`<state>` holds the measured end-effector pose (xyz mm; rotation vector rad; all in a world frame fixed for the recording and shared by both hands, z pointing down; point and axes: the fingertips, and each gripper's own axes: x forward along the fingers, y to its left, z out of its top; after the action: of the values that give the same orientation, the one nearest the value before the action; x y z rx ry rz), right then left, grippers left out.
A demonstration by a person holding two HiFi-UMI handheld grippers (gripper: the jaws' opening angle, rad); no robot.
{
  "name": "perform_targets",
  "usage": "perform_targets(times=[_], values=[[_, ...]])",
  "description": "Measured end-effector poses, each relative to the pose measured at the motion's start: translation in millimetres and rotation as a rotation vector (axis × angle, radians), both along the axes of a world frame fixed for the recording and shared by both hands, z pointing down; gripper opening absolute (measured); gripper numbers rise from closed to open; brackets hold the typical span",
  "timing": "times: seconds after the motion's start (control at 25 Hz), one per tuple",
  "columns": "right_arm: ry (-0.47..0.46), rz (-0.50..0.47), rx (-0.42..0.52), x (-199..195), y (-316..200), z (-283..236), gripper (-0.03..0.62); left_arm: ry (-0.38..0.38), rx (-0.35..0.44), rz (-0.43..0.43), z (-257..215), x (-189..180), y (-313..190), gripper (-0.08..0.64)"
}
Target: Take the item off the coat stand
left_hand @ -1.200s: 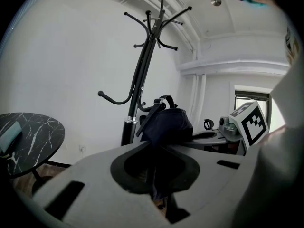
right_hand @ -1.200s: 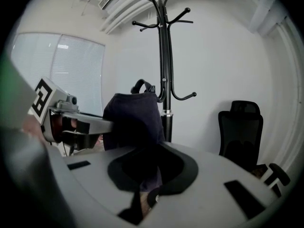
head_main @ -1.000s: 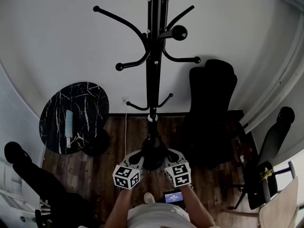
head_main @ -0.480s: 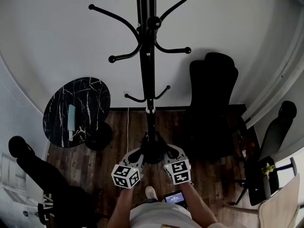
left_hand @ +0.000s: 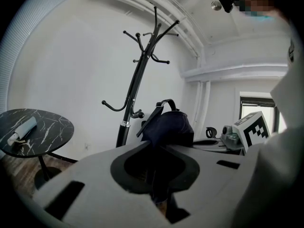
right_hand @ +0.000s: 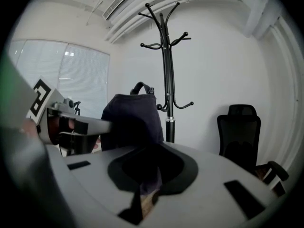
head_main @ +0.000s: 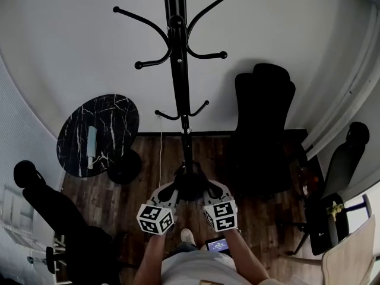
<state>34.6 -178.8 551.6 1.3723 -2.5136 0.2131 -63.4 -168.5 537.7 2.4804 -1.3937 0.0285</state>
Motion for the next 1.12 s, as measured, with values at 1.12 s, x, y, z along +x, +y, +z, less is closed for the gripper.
perform_targets(times=[1.12], values=[[0.012, -0.028, 0.048, 6.3, 46.3, -12.8, 0.029, -0.012, 0.043, -0.030, -8.7, 5.8, 51.9, 0.031]])
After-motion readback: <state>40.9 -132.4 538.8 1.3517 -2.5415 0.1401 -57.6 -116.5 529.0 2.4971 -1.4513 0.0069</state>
